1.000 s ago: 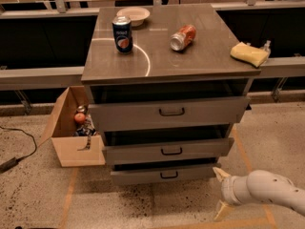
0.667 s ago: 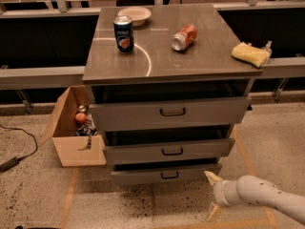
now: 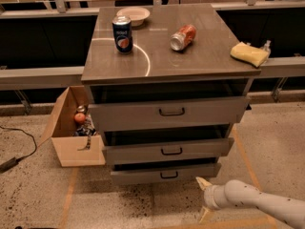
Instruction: Open bottom drawer
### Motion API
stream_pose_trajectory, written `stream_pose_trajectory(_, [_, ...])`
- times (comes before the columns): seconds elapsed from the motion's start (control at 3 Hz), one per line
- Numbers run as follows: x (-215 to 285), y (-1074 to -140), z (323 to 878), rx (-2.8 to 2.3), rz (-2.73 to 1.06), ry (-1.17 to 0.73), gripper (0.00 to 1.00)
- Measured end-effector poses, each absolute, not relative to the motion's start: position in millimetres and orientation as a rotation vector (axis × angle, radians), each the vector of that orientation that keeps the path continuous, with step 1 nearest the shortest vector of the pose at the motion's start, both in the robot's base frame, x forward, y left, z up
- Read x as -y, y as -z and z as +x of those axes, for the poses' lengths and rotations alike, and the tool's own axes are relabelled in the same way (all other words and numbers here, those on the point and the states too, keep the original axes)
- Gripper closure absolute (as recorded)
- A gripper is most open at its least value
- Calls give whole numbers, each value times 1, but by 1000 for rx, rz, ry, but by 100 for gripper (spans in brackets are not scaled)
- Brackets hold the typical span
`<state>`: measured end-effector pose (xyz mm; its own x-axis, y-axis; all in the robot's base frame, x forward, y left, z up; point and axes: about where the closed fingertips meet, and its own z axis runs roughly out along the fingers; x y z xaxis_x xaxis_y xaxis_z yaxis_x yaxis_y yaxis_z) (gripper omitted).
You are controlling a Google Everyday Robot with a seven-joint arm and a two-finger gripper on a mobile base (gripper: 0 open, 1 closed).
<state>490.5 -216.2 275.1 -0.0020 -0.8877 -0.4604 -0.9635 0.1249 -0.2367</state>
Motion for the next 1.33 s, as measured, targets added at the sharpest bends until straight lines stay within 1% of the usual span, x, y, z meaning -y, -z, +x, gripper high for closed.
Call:
stream_pose_trajectory(0.33, [213, -269, 504, -1859, -1823, -188, 0])
stream_pose_trajectory(1.33, [213, -221, 581, -1747, -1914, -89, 0])
